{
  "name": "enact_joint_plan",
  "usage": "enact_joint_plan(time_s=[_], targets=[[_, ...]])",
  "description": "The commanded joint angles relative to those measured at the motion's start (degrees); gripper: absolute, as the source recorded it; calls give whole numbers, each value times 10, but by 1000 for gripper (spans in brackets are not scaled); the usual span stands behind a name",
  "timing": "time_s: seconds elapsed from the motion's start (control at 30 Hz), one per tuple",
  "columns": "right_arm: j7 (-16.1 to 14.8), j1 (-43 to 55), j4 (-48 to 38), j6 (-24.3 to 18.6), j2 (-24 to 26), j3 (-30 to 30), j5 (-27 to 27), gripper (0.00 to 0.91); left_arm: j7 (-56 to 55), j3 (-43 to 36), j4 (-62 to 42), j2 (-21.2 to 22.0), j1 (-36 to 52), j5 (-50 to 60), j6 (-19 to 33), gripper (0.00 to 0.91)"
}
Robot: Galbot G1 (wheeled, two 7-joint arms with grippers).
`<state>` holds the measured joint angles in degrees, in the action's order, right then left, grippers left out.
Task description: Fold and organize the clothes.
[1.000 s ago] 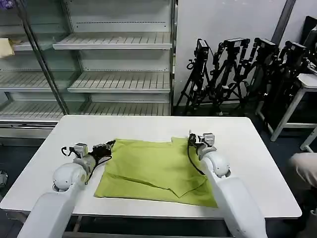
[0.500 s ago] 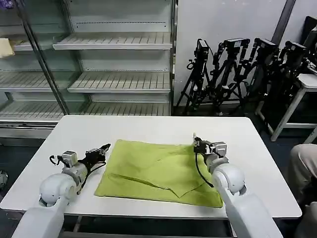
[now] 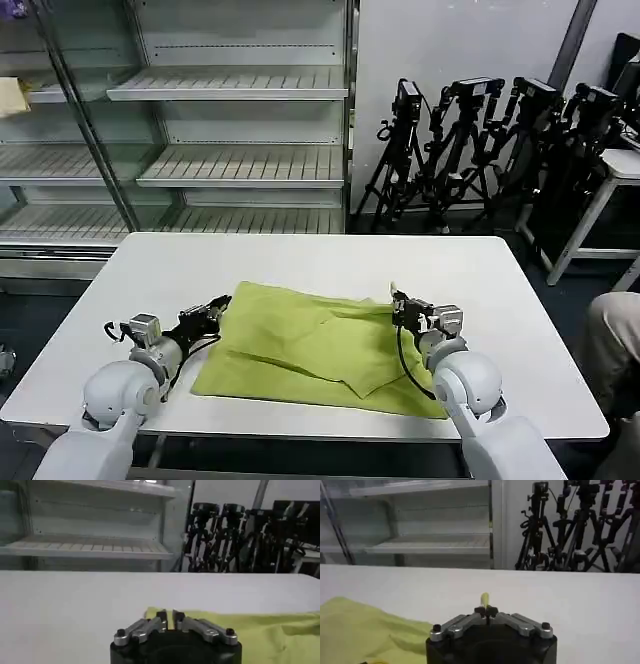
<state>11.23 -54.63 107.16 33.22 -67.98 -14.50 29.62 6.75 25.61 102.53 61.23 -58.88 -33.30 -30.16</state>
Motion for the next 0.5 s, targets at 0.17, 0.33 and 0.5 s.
enact_joint_plan(time_s=[0.17, 0.33, 0.5], targets=[[-2, -12, 13, 0, 2, -2, -5, 0, -7, -91, -174, 34, 156, 64, -13, 907], [-3, -8, 12, 0, 0, -1, -8, 0, -12, -96, -205, 40, 182, 63, -25, 907], [-4, -3, 9, 0, -2, 1, -8, 0, -14, -91, -227, 47, 194, 63, -28, 907]])
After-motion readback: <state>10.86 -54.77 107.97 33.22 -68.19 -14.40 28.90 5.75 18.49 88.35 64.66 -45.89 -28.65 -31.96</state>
